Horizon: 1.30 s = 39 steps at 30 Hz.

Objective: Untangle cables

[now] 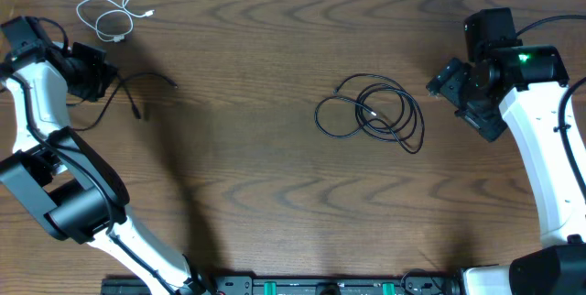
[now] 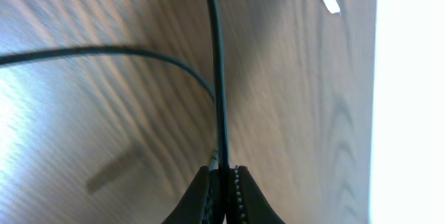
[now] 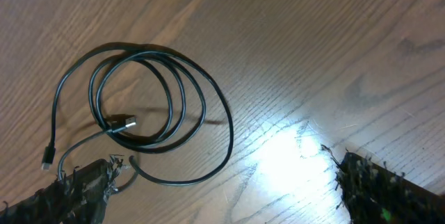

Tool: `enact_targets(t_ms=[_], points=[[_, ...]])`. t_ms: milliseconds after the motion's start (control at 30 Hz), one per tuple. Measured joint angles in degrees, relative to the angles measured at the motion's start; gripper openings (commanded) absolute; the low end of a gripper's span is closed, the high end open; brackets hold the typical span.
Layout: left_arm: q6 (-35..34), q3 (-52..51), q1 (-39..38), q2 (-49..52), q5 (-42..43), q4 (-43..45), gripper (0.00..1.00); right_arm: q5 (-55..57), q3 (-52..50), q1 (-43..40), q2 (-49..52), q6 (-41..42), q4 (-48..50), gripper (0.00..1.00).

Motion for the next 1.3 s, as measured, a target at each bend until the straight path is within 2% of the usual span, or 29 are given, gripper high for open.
enact_targets(t_ms=[167, 267, 367, 400, 467, 800, 1000, 1100, 1300], points=[[-2.75, 0.0, -0.55, 0.0, 4.37, -0.04, 0.12, -0.02, 0.0, 0.0, 0.02, 0.0, -0.9, 0.99], [-3.65, -0.04, -0.59, 0.0, 5.25, -0.13, 0.22, -0.02, 0.0, 0.0, 0.02, 0.0, -1.38, 0.99], [-4.13, -0.83, -0.57, 0.0, 5.9, 0.15, 0.26, 0.0, 0.0, 0.0, 0.02, 0.0, -1.46, 0.99], [-4.07, -1.25, -0.57, 0.0, 5.97, 0.17, 0.41, 0.0, 0.0, 0.0, 0.02, 0.0, -1.49, 0.99], [-4.2, -2.21, -0.57, 0.0, 5.75, 0.15, 0.57, -0.02, 0.0, 0.0, 0.02, 0.0, -1.49, 0.99], [-0.52, -3.02, -0.46, 0.0, 3.17, 0.31, 0.58, 0.0, 0.0, 0.0, 0.02, -0.02, -1.51, 0.99], [4.72, -0.15, 1.16, -0.17, -0.39, -2.45, 0.59, 0.0, 0.0, 0.0, 0.02, -1.05, -1.53, 0.99], [5.9, 0.63, 3.19, -1.46, -6.99, -5.77, 0.71, -0.02, 0.0, 0.0, 0.02, -1.29, -1.49, 0.99], [6.95, 0.81, 7.69, -2.62, -19.02, -10.1, 0.78, 0.0, 0.0, 0.0, 0.02, -1.44, -0.81, 0.99]])
